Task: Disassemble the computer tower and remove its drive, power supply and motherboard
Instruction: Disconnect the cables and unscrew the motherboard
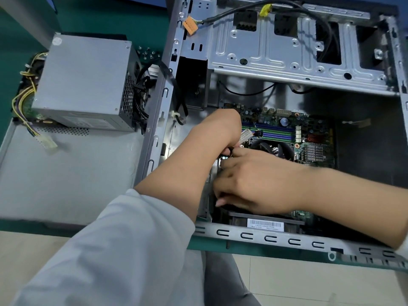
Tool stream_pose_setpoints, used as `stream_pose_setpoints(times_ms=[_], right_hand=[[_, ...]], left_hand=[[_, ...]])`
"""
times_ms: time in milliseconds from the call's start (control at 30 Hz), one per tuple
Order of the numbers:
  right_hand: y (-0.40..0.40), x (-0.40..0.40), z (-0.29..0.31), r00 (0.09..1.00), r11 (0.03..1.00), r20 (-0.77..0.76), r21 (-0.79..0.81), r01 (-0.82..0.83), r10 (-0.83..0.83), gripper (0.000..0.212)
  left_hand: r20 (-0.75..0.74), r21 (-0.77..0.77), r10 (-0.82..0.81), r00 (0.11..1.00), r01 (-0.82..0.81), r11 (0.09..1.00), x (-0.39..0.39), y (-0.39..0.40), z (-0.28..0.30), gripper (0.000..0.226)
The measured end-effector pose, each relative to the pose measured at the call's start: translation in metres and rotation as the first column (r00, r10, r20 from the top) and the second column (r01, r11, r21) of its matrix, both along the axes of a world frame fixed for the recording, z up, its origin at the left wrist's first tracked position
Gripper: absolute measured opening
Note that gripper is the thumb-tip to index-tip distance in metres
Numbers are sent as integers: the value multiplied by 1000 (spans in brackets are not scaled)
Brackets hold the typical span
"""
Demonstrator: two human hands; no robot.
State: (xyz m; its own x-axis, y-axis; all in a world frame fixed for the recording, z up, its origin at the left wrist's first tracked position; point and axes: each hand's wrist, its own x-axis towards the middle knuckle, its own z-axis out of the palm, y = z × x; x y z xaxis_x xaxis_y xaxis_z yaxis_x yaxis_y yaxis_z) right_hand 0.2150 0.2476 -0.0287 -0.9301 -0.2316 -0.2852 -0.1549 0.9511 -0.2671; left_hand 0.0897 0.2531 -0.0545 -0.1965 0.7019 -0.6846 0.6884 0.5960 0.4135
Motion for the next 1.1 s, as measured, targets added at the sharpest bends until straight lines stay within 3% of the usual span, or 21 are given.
stream_pose_setpoints(times_ms=[33, 67, 167, 233, 300, 433, 633, 733, 800, 867, 1000, 1100], right_hand=[[-3, 4, -3, 998, 999, -52, 4, 38, -38, 31], [-7, 5, -1, 995, 995, -8, 18, 100, -100, 36], [-9, 7, -8, 985, 987, -49, -14, 162, -163, 24], [-7, 8, -8, 995, 996, -44, -19, 93, -94, 9], [-5, 10, -6, 1000, 1000, -4, 23, 10, -10, 25], [8, 11, -6, 987, 988, -69, 65, -140, 145, 43], [13, 7, -11, 919, 931, -157, 102, -349, 362, 21], [15, -1, -10, 880, 891, -158, 152, -427, 448, 20], [11, -3, -9, 926, 918, -79, 182, -351, 370, 20], [3, -1, -10, 983, 963, -10, 201, -178, 184, 17], [-11, 2, -13, 999, 954, 32, 300, -10, 0, 15], [-11, 2, -14, 997, 982, 74, 190, 20, -35, 10]], left_hand=[[4, 16, 1, 1000, -1, 1000, -1, -1, 0, 16], [17, 21, 19, 1000, -19, 1000, -2, -2, 0, 15], [86, 19, 49, 995, -51, 999, -1, -4, -3, 16], [94, 19, 65, 993, -67, 998, -1, -4, -5, 17], [64, 32, 60, 996, -62, 998, -2, -4, -5, 18], [74, 7, 59, 995, -60, 998, -1, -4, -2, 20], [76, 14, 45, 996, -46, 999, 1, -3, -3, 19], [32, 23, -24, 999, 24, 999, 0, -2, -3, 15], [-48, 45, -95, 994, 97, 994, 0, -1, -3, 15], [-78, 50, -103, 992, 107, 993, -1, -1, -4, 12], [48, 9, -6, 999, 6, 1000, -2, -2, -5, 13], [75, 17, 25, 997, -27, 1000, -2, -1, -8, 12]])
